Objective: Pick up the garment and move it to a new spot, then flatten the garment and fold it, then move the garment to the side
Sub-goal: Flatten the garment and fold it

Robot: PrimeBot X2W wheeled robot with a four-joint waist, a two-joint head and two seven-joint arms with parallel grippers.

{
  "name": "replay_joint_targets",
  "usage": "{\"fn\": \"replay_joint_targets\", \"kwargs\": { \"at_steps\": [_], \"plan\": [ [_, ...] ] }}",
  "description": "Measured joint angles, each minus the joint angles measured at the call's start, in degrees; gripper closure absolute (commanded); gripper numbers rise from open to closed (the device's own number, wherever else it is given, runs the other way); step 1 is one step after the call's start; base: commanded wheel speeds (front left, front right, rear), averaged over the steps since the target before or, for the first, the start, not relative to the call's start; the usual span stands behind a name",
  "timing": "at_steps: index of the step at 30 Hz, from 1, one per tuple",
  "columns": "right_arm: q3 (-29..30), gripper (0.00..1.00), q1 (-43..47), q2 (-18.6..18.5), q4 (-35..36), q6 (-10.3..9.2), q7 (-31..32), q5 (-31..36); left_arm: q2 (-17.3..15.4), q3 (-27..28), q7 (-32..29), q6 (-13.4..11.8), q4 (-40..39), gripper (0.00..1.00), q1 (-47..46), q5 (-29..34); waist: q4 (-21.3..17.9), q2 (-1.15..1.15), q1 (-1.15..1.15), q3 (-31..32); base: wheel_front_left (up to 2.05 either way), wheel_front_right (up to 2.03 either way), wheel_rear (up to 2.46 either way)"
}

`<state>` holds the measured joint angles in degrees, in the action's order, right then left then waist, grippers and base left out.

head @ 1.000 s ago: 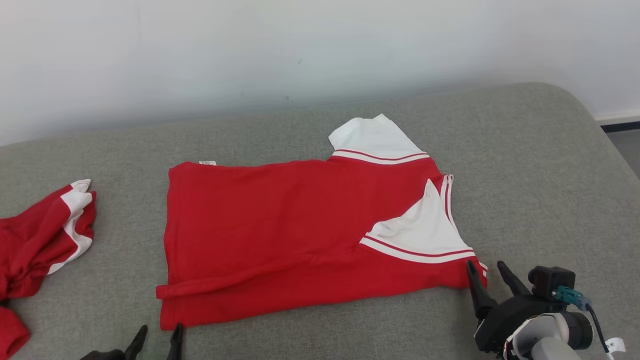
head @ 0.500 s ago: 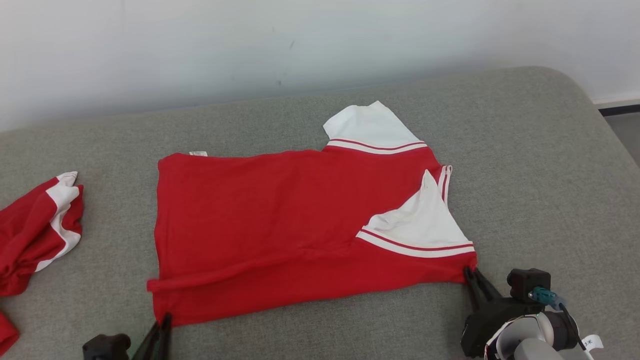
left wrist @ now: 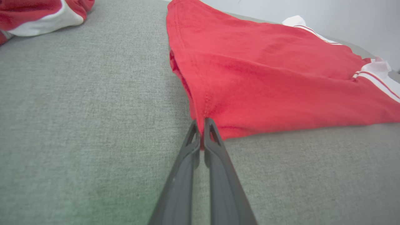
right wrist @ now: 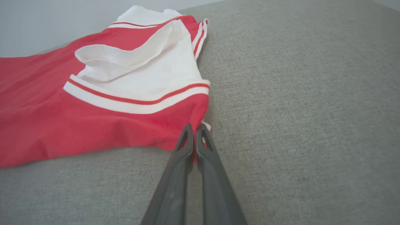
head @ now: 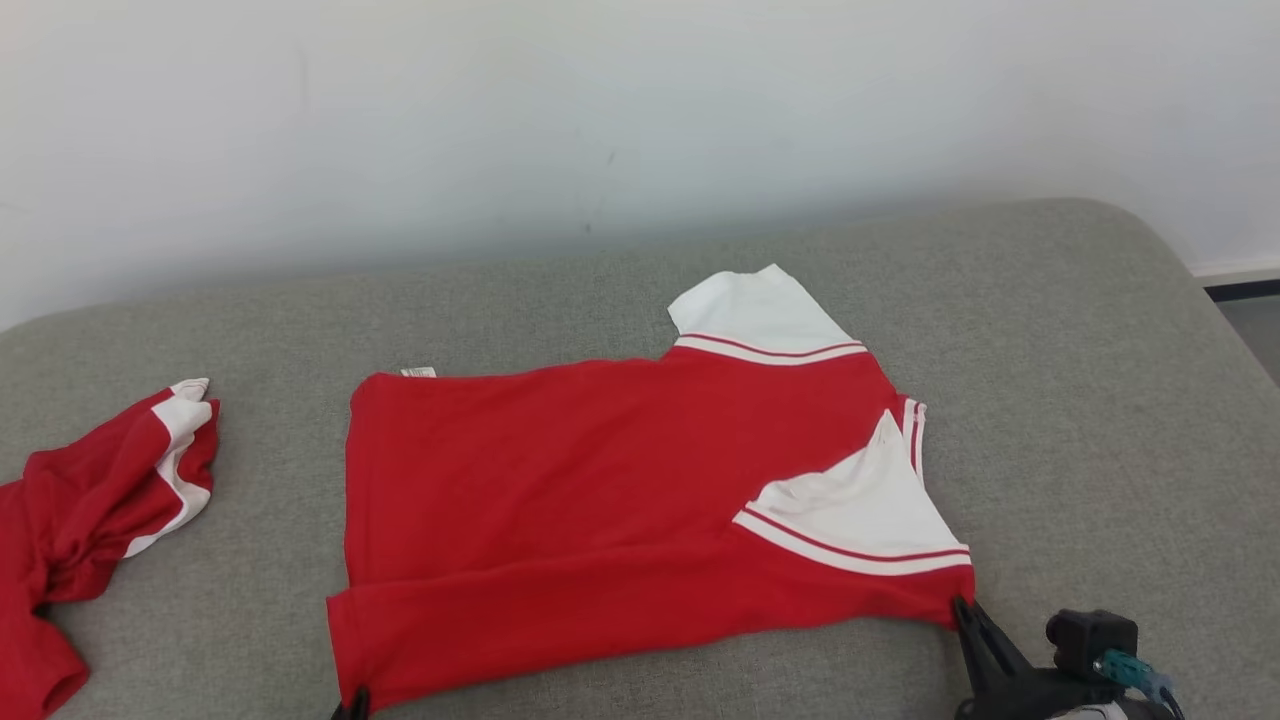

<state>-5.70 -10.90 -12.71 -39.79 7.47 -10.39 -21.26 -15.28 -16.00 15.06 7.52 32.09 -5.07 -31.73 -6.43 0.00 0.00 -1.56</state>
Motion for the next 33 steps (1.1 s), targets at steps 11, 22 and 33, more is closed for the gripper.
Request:
{"fn": "replay_joint_targets", "kwargs": {
  "at_steps": [11, 22, 33],
  "plan": [
    [6.0, 1.0, 17.7, 0.3, 19.1, 0.0, 7.0, -0.5, 0.3, 0.9, 0.0, -0.5, -4.9, 1.0, 6.8, 0.7, 1.3, 0.0, 0.0, 1.5, 0.0, 0.0, 0.0],
    [8.3, 0.0, 23.6, 2.2, 29.8, 0.0, 10.7, 5.4, 0.5, 0.6, -0.1, -1.8, -5.0, 0.0, 7.9, 1.7, 1.1, 0.0, 0.0, 1.9, 0.0, 0.0, 0.0],
    [8.5, 0.0, 21.7, 4.8, 36.7, 0.0, 1.9, 8.9, 1.0, 9.7, 0.0, -3.9, -16.8, 0.0, 8.4, 8.1, 2.2, 0.0, 0.0, 3.9, 0.0, 0.0, 0.0]
  ]
}}
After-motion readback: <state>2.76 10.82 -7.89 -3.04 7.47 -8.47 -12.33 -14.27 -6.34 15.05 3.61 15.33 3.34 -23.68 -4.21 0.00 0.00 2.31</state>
